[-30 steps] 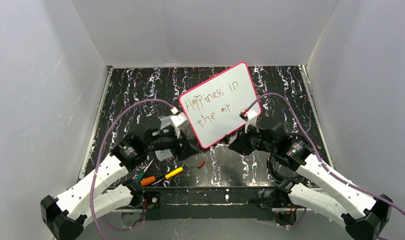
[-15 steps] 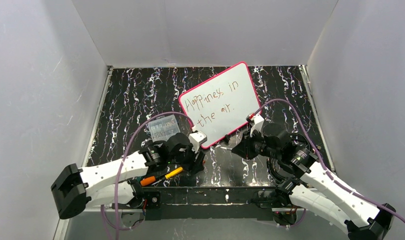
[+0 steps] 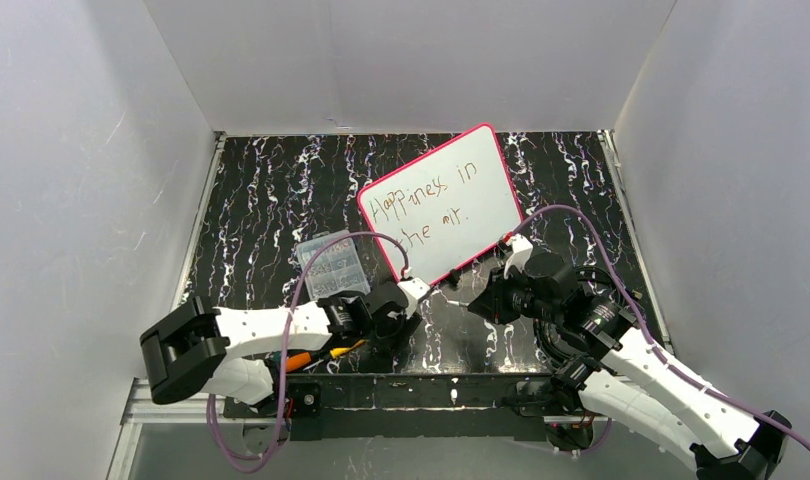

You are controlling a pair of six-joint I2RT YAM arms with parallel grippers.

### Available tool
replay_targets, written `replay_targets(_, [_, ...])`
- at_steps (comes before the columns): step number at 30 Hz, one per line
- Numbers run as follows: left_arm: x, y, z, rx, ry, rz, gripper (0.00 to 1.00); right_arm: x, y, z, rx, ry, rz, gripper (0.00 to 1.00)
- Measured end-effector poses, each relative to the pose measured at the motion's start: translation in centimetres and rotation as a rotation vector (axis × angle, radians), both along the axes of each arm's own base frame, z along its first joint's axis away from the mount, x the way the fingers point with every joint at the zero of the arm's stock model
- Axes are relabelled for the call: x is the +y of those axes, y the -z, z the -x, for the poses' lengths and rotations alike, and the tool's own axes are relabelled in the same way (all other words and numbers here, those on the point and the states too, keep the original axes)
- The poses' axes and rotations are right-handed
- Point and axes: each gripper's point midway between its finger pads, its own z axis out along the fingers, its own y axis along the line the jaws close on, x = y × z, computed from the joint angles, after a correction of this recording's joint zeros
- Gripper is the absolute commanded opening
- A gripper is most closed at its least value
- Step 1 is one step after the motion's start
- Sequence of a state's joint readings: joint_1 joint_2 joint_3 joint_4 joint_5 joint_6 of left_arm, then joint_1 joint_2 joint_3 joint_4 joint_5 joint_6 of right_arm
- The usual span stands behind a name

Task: Write a sentence on the whiteboard
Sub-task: Close the whiteboard marker at the center of the board.

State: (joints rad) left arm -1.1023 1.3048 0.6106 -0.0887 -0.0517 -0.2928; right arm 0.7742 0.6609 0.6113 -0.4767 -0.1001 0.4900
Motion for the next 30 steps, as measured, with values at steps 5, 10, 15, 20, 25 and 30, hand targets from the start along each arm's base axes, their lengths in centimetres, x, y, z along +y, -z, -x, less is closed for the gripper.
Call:
replay_targets(5, [0.4, 1.4, -0.7, -0.025, -0.049, -0.073, 0.41, 0.0, 0.0, 0.0, 0.005, 0.003, -0.003, 0.01])
replay_targets(10, [0.0, 1.5, -1.7, -0.065, -0.082, -0.101, 0.36, -0.1, 0.4, 0.2, 0.013, 0.019, -0.026, 0.01])
replay_targets(15, [-0.3, 1.5, -2.0, -0.080, -0.095, -0.113, 0.27, -1.0, 1.5, 0.2, -0.008, 0.085, -0.071, 0.01])
replay_targets(20, [-0.4, 1.5, -2.1, -0.091, -0.102, -0.127, 0.13, -2.1, 0.9, -0.5, -0.080, 0.181, -0.151, 0.01])
replay_targets(25, [-0.6, 1.4, -2.2, -0.102, -0.105, -0.133, 0.00, -2.9, -0.4, -1.0, -0.136, 0.235, -0.193, 0.01])
replay_targets(30, [-0.7, 1.2, -2.2, -0.106, -0.103, -0.128, 0.00, -3.3, -1.3, -1.3, -0.179, 0.265, -0.254, 0.01])
